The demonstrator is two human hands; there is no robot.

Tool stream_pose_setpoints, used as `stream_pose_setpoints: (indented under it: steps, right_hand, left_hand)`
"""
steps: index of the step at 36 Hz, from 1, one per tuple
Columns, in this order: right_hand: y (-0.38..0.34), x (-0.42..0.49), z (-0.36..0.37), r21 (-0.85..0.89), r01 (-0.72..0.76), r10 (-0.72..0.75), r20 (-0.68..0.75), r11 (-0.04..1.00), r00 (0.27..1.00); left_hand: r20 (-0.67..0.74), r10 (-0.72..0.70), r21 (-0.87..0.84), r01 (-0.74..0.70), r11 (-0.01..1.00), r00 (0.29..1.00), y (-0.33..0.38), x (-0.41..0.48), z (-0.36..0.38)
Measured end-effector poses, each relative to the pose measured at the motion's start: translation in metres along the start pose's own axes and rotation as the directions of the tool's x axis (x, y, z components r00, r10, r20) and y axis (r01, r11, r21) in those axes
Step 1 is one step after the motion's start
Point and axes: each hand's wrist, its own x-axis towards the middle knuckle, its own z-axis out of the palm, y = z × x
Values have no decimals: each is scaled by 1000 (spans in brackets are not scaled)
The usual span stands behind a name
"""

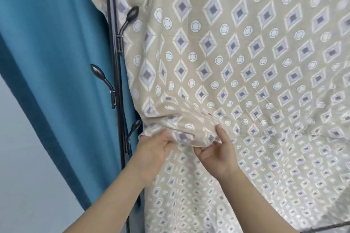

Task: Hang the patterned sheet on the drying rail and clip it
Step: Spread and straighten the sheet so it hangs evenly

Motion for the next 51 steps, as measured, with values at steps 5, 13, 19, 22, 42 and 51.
stream_pose_setpoints:
  steps: [5,13,19,22,42,51]
  right_hand:
    - [-4,0,7,-85,15,-14,6,996,1000]
    - [-6,0,-8,-4,82,-81,-148,997,986]
    - [0,-5,-9,-21,131,-131,-17,991,991]
    - [1,-12,4,-188,123,-113,62,975,992]
    - [-38,-41,61,-35,119,-100,339,992,935]
    - [-39,-25,42,-280,106,15,396,954,918]
  left_hand:
    - [-151,-63,-312,13,950,986,14,3,6]
    - [-255,-67,160,110,981,965,14,3,-15]
    - [-186,171,507,-54,860,968,12,2,-3]
    - [-51,281,775,-140,616,958,17,9,15]
    - [-111,-44,177,63,982,993,104,46,82]
    - [-31,407,174,-396,902,913,130,45,112]
